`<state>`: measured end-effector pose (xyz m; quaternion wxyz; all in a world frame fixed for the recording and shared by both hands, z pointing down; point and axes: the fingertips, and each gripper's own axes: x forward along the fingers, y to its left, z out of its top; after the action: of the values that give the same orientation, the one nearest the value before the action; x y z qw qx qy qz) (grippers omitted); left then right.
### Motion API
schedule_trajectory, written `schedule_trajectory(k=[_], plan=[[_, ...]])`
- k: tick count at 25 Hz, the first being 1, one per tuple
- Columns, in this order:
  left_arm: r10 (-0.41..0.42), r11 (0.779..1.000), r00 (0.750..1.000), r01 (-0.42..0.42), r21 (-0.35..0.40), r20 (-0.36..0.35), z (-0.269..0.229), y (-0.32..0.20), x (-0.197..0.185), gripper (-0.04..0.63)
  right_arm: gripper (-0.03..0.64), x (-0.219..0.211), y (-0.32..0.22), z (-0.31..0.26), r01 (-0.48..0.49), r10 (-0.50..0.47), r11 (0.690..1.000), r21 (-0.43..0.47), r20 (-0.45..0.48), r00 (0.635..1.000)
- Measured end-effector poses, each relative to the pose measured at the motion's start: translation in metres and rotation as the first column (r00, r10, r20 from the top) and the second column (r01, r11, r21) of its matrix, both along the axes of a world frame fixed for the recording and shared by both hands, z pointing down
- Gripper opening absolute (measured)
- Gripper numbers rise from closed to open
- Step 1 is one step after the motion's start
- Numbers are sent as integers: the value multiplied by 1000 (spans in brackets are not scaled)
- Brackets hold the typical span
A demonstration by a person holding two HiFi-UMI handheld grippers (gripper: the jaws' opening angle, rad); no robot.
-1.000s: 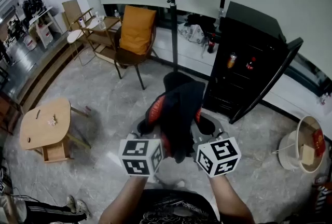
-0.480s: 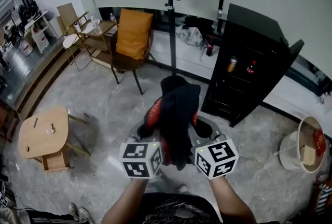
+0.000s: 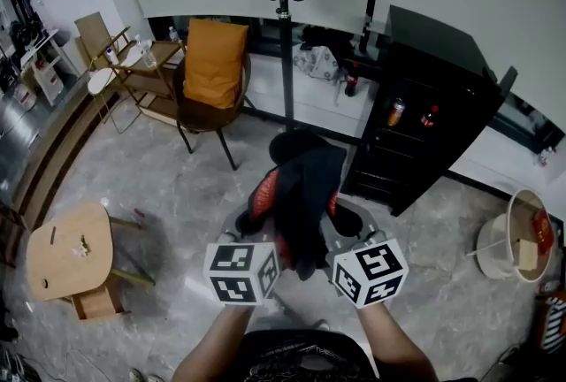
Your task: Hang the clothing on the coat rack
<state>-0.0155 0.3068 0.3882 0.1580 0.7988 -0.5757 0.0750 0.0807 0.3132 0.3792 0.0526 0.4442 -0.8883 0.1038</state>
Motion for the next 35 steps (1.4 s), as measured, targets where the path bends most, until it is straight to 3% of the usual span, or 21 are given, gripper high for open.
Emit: schedule_trajectory(k=[9, 18, 26, 35], plan=[[59, 998, 998, -59, 16, -12, -9, -37, -43, 18, 18, -45, -30, -8, -49, 49, 999, 9, -23, 999], [62, 998, 998, -62, 9, -32, -6, -62, -81, 18, 18, -84, -53, -6, -48, 48, 999, 2, -46, 998], [58, 998, 998, -58, 8, -27, -2, -85, -87, 18, 17, -90, -77, -2, -39, 39, 999, 4, -40, 998], [20, 1000, 1000, -19, 9, -15, 1, -134, -69, 18, 18, -72, -132, 0, -2, 3, 1000, 23, -27, 1000]])
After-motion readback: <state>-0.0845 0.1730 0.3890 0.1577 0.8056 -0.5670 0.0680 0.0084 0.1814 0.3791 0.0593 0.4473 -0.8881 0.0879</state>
